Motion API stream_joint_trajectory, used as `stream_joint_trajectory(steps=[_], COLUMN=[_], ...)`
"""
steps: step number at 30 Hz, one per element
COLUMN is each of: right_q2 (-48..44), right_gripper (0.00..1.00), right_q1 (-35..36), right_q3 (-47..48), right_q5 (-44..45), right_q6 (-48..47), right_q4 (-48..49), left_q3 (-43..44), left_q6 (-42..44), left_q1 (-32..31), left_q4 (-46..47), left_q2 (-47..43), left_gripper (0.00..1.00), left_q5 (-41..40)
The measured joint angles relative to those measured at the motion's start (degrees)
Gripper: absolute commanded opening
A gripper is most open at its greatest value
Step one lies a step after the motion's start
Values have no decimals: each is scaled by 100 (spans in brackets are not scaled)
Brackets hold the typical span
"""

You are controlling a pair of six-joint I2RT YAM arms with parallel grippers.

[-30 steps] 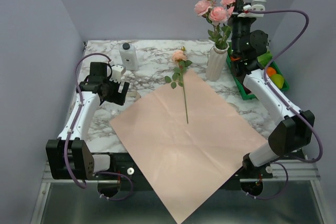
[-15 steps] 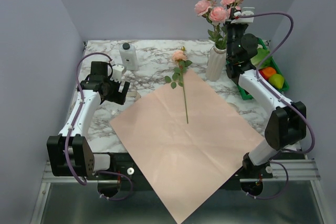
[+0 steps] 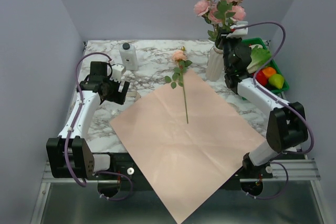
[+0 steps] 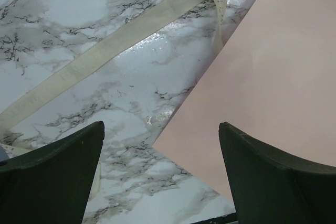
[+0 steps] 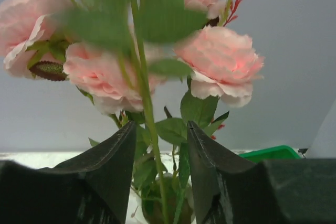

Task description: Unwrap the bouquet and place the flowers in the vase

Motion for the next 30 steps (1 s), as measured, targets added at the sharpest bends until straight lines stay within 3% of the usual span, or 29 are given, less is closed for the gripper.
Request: stream_joint_trajectory(steps=[10,17,23,30], right_q2=[-1217,-1878,-1735,-146], right_gripper=[69,78,79,79], right_q1=[157,1025,1462,1567], right_q3=[-1069,-1624,-1578,-409], right_q5=[-339,-260,-282,-439], right_q6=[404,474,979,1711], right_q4=[-164,-837,-1928,-3884], left_q3=[0,0,0,0], left_q6=[-4,-66,-107,-114], left_q1=[0,0,0,0], left_q4=[-96,-125,-131,-155], left_q2=[-321,-387,-442,-557], left_gripper=[99,99,99,99], left_q5=[39,68,76,107])
